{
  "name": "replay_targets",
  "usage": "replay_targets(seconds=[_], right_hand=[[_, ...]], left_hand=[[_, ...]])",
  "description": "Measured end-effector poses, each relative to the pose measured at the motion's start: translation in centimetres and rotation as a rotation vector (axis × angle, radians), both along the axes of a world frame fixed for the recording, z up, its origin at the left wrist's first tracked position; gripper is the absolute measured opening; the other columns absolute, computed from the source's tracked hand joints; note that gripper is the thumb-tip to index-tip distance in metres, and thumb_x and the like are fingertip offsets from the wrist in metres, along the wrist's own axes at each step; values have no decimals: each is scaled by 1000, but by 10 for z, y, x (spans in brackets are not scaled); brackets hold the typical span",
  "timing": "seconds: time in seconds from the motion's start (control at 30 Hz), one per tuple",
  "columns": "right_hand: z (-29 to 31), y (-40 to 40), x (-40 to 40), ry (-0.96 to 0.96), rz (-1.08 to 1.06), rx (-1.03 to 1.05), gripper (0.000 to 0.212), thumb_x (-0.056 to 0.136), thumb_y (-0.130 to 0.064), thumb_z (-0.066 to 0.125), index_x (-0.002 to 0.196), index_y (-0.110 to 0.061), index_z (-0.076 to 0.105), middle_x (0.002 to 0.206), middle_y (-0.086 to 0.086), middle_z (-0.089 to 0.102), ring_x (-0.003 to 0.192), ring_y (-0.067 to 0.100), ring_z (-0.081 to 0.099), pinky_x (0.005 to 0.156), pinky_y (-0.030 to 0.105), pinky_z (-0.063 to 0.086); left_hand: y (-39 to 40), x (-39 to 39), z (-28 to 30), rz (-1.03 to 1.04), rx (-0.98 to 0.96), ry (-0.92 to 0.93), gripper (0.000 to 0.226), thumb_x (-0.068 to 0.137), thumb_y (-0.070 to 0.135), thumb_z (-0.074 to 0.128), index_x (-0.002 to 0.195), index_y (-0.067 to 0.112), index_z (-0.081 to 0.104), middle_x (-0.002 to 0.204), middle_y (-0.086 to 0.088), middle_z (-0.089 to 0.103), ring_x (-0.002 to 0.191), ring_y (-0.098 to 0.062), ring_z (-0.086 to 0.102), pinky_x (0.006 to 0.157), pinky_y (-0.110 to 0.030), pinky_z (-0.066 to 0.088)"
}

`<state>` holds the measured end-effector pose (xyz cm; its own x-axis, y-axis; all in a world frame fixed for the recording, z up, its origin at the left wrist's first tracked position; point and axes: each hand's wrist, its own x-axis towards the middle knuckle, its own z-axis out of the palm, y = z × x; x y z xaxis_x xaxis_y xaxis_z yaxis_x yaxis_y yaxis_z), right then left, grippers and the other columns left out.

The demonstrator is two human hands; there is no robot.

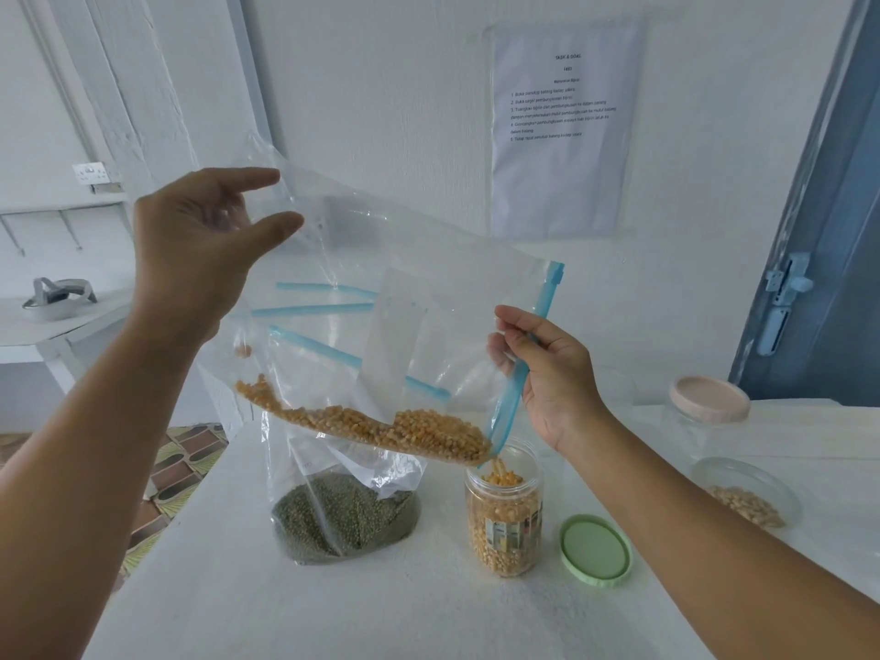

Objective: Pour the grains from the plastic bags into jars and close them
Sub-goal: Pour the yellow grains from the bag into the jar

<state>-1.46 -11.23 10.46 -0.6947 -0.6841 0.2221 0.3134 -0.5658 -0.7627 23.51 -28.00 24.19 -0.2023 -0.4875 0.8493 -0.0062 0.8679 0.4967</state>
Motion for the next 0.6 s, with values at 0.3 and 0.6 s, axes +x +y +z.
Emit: replay_targets(seconds=[0.3, 0.6], right_hand=[[-1, 0, 0, -1, -6, 5, 23, 96, 8, 62, 102, -5, 81, 106, 14, 69, 93, 23, 68, 88, 29, 59], [-1, 0, 1, 10, -8, 11, 26, 96, 6, 63, 97, -9, 83, 107, 13, 70, 92, 22, 70, 89, 30, 59]], left_hand=[[1, 0, -2, 16, 0, -11, 46, 77, 38, 91, 120, 27, 76, 86, 1, 62, 76, -15, 52, 80, -28, 51], [4, -1, -1, 25, -3, -16, 43, 79, 40, 90, 118, 30, 76, 86, 4, 64, 77, -17, 53, 81, -33, 54]])
